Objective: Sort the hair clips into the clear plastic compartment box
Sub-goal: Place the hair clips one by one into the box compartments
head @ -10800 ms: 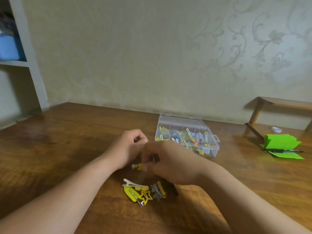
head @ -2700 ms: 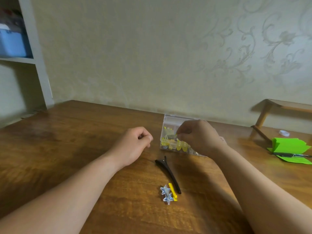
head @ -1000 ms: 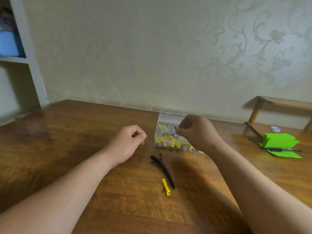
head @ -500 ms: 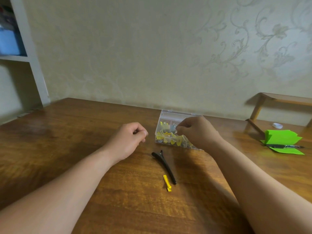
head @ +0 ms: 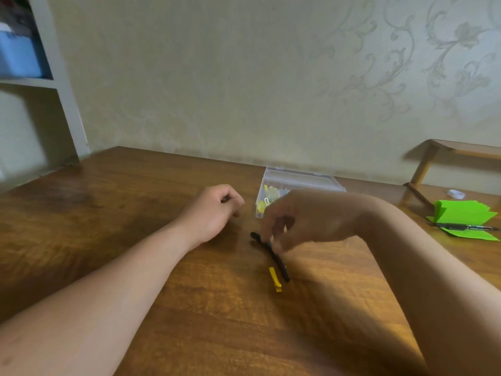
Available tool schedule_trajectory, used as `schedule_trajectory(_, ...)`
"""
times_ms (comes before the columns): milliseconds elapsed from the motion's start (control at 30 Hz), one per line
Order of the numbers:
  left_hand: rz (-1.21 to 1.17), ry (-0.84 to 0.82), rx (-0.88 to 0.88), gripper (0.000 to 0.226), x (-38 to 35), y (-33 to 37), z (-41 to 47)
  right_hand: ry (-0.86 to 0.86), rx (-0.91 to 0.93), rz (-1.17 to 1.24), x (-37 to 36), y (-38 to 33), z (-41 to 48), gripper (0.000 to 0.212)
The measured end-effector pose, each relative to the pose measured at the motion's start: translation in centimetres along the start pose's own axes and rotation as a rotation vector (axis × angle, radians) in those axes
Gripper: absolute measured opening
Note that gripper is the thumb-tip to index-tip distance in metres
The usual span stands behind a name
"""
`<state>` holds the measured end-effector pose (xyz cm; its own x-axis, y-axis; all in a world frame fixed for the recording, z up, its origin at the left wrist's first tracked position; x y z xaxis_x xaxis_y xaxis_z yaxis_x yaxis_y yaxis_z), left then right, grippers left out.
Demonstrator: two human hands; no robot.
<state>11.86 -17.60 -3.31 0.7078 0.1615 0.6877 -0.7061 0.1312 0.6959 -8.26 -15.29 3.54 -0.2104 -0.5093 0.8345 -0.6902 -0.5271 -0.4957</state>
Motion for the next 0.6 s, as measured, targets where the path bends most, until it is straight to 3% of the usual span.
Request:
schedule_trajectory(67,-0.023,-0.003,0.002,0.016,0.0,-0.2,0.1,-0.195,-0.035,-0.019,-1.1,-0.6,-0.2,0.022)
schedule_trajectory(167,-0.034,-0.002,0.001,0.015,0.0,-0.2,0.2,-0.3,-0.055,-0.09,-1.9,-0.7,-0.1,0.025)
schedule_trajectory(433,-0.033,0.01,0.006,0.015,-0.1,-0.2,0.2,-0.208,-0.029,-0.093,-3.0,-1.3,0.9,0.012)
schedule_trajectory(600,-0.028,0.003,0.017,0.016,-0.1,-0.2,0.3,-0.216,0.0,-0.098,-3.3,-1.9,0.7,0.023)
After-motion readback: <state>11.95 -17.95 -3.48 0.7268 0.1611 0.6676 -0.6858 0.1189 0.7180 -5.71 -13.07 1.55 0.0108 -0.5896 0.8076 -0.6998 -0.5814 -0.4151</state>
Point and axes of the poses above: each hand's wrist, its own z-axis towards the middle knuckle, its own x-axis out of the back of the hand, y = z × x, the point moved 4 cm from there along z, towards the middle knuckle, and after that the axes turned 11 degrees about z, right-handed, at the moved point
